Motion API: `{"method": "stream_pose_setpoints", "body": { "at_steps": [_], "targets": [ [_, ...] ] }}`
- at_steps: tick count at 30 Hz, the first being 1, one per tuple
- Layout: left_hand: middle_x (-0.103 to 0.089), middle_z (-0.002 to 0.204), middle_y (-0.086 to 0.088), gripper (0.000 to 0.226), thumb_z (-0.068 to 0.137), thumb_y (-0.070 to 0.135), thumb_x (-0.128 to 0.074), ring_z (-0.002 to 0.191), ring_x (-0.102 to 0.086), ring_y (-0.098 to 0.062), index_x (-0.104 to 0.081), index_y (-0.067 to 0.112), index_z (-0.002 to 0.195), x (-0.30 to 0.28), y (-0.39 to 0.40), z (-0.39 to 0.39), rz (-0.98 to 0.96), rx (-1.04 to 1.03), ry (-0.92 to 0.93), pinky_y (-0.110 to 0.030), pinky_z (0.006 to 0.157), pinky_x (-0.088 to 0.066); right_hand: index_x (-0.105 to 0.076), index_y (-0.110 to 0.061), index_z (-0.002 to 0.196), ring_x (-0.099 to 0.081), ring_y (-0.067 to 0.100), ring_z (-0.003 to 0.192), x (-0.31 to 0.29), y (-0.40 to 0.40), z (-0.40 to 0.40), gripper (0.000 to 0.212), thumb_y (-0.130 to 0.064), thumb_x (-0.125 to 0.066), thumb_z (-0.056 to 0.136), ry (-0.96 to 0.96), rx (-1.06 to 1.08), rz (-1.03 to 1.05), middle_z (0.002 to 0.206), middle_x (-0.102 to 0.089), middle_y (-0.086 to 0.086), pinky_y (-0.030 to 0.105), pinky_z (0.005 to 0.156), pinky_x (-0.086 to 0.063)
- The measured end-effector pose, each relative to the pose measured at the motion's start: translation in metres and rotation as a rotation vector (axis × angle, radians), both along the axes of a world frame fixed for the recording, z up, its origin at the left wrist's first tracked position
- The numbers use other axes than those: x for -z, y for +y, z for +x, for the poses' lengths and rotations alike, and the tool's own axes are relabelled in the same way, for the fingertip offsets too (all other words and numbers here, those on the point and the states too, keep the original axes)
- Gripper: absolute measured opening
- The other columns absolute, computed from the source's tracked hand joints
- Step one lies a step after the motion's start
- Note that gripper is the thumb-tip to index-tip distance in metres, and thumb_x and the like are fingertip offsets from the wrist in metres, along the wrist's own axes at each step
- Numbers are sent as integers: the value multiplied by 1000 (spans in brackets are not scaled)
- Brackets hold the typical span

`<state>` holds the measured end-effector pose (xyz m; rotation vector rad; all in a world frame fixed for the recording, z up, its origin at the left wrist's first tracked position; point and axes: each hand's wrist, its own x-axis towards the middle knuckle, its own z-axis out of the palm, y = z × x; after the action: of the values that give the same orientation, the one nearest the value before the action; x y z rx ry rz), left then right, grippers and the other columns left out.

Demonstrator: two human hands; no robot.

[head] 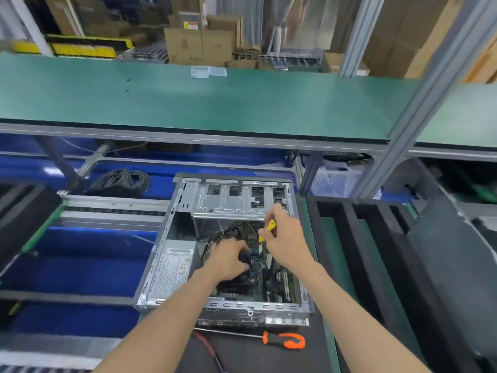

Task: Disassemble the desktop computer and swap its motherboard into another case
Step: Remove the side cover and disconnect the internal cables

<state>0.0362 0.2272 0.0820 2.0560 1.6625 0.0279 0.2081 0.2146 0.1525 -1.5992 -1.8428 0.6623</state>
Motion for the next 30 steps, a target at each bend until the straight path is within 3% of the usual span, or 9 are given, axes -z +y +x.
{"method": "stream_pose_setpoints", "body": {
  "at_steps": [4,6,8,10,13,16,20,30],
  "targets": [
    [-58,103,8,36,71,24,-77,101,-59,-18,-56,37,98,8,0,-3,36,-64,-243,-36,89,-49,-35,-31,90,-47,14,60,3,-4,-4,36,-12,-66,89,-127,-95,28,67,-50,-4,30,51,-28],
    [-54,98,11,34,71,20,-72,99,-59,-18,-58,43,92,8,1,-6,35,-55,-278,-37,86,-50,-34,-30,90,-48,17,63,5,-4,-6,36,-10,-64,89,-183,-127,25,68,-49,-5,30,51,-26],
    [-50,105,11,37,76,23,-65,103,-56,-18,-64,46,105,6,0,-6,-36,15,-203,-38,87,-49,-33,-29,91,-48,16,65,8,-4,-7,35,-9,-61,89,-210,-127,23,69,-49,-6,29,51,-26],
    [-46,121,7,55,78,23,-58,114,-51,-20,-58,48,127,6,0,-5,-124,67,-120,-42,94,-46,-33,-28,90,-48,15,66,11,-4,-5,34,-8,-61,91,-210,-118,15,71,-49,-6,30,52,-29],
    [-44,134,1,66,80,20,-54,129,-40,-27,-46,48,139,7,0,-1,-201,78,-73,-55,106,-34,-35,-28,91,-49,15,65,15,-1,-1,32,-10,-62,93,-182,-99,-18,72,-52,-2,31,53,-32],
    [-44,141,-1,59,84,17,-55,135,-33,-28,-48,45,136,8,3,1,-226,46,-85,-57,109,-27,-35,-29,90,-49,14,64,18,0,1,34,-12,-64,93,-167,-105,-28,71,-52,-3,29,52,-31],
    [-49,129,-1,44,86,14,-54,129,-35,-29,-52,38,123,8,6,2,-246,37,-114,-55,108,-28,-33,-31,90,-50,13,65,22,0,0,36,-12,-64,94,-166,-116,-44,72,-53,-4,30,53,-33],
    [-52,127,-2,44,89,13,-51,126,-34,-29,-53,36,126,11,8,1,-266,30,-155,-54,108,-28,-38,-24,94,-47,12,65,22,2,-1,27,-12,-63,95,-181,-137,-63,72,-50,-6,30,54,-32]
  ]
}}
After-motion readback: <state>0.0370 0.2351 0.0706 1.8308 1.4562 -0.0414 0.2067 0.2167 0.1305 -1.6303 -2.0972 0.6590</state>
